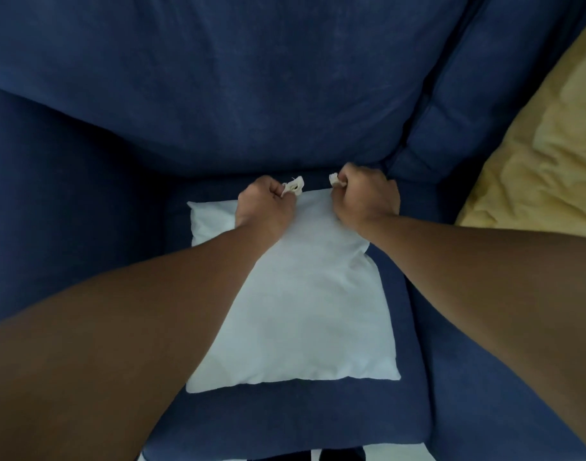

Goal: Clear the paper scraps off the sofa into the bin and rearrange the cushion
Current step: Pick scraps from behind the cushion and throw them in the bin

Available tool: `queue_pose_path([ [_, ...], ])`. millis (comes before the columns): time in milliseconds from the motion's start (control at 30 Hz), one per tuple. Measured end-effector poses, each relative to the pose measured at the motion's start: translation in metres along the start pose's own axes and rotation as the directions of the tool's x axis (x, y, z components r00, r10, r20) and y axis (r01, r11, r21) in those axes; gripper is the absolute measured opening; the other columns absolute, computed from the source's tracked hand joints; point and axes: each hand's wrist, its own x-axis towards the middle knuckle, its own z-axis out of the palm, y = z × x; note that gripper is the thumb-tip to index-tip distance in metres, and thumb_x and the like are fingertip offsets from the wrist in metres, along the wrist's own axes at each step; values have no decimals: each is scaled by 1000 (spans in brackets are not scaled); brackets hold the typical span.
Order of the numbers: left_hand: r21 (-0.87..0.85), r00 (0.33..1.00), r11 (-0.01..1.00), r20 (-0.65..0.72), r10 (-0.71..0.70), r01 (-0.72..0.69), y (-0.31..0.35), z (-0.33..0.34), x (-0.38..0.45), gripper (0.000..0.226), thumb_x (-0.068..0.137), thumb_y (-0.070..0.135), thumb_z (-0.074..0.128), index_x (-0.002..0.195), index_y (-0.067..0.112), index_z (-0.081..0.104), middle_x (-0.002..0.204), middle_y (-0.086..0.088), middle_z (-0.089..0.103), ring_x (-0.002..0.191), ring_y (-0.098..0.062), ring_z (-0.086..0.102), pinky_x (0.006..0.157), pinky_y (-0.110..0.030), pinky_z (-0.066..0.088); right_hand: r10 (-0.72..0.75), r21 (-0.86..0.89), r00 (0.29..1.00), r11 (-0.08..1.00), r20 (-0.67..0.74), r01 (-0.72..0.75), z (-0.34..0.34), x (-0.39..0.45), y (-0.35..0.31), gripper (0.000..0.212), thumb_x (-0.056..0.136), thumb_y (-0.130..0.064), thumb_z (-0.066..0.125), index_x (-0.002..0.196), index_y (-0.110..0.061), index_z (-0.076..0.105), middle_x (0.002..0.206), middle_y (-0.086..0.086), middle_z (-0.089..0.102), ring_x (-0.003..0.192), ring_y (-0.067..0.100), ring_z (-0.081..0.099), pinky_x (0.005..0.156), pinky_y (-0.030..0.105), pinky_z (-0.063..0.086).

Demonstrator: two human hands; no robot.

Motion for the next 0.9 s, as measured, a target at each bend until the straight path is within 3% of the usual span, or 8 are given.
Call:
queue_pose_path([
  [133,89,1000,996,-8,-25,25,6,-16,-23,11,91,37,60,88,26,61,84,6,65,74,-16,63,60,-32,54,-47,-16,997,999,57,48,-15,-16,-10,17,98,-29,53,108,-19,63,109,6,69,103,31,60,80,38,37],
  [300,172,991,977,-61,-117,126,5,-39,-57,16,92,42,57,93,26,60,87,6,65,71,-16,62,54,-29,43,-126,-51,983,990,135,134,-39,-40,-27,17,97,-28,52,108,-19,61,110,6,67,101,31,61,82,39,45],
  [433,181,979,966,-121,-166,186,-3,-56,-83,17,90,39,57,101,27,63,97,3,66,83,-23,65,72,-36,54,-193,-82,964,974,182,211,-53,-56,-46,16,98,-29,50,107,-19,59,110,4,66,100,28,60,73,36,41],
  [900,109,908,918,-232,-349,381,-78,-120,-177,15,95,37,55,98,24,59,92,1,63,77,-22,63,60,-31,44,-394,-109,862,888,318,446,-53,-140,-137,26,100,-31,44,118,-21,60,116,1,64,106,26,59,74,35,39],
])
